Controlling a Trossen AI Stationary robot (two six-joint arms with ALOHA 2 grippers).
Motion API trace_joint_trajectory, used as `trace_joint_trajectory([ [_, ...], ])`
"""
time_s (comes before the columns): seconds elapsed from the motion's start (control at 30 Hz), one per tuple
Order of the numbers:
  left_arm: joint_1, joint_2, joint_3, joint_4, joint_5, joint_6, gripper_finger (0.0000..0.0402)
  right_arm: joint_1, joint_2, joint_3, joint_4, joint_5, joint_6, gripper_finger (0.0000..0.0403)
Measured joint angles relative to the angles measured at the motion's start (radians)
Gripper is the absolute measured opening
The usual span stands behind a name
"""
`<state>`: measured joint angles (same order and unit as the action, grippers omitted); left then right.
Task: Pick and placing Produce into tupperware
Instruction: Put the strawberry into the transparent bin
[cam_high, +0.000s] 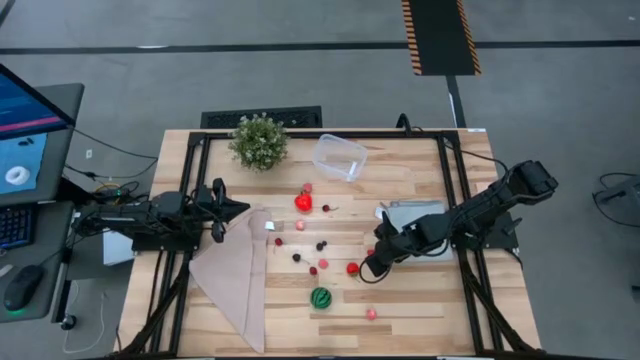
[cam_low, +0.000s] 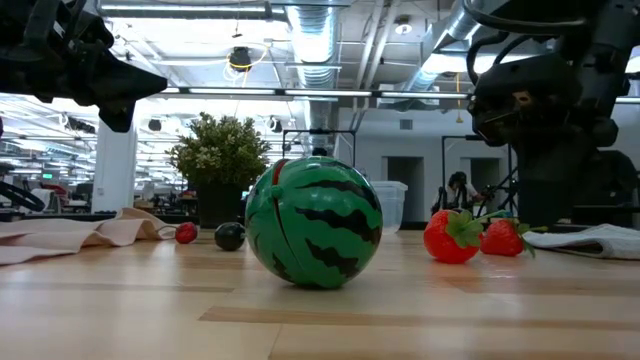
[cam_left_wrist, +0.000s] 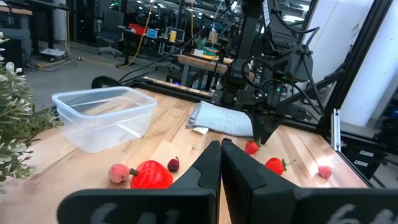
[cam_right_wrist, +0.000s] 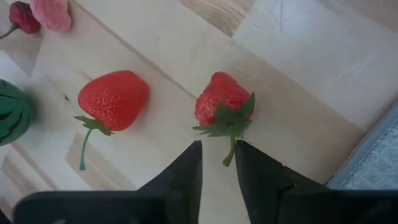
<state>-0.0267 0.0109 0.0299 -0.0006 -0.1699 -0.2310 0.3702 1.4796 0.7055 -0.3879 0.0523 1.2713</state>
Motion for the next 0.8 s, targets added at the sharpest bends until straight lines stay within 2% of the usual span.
trace_joint_trajectory([
  [0.3,0.0,0.0,0.0,0.0,0.0,0.0,0.0,0.003,0.0,0.0,0.0,-0.006,0.0,0.0077],
  [0.57,0.0,0.0,0.0,0.0,0.0,0.001,0.0,0.003,0.001,0.0,0.0,-0.011,0.001,0.0077],
  [0.8,0.0,0.0,-0.001,0.0,0.001,0.002,0.0,0.002,0.086,0.0,0.025,-0.04,-0.002,0.0077],
])
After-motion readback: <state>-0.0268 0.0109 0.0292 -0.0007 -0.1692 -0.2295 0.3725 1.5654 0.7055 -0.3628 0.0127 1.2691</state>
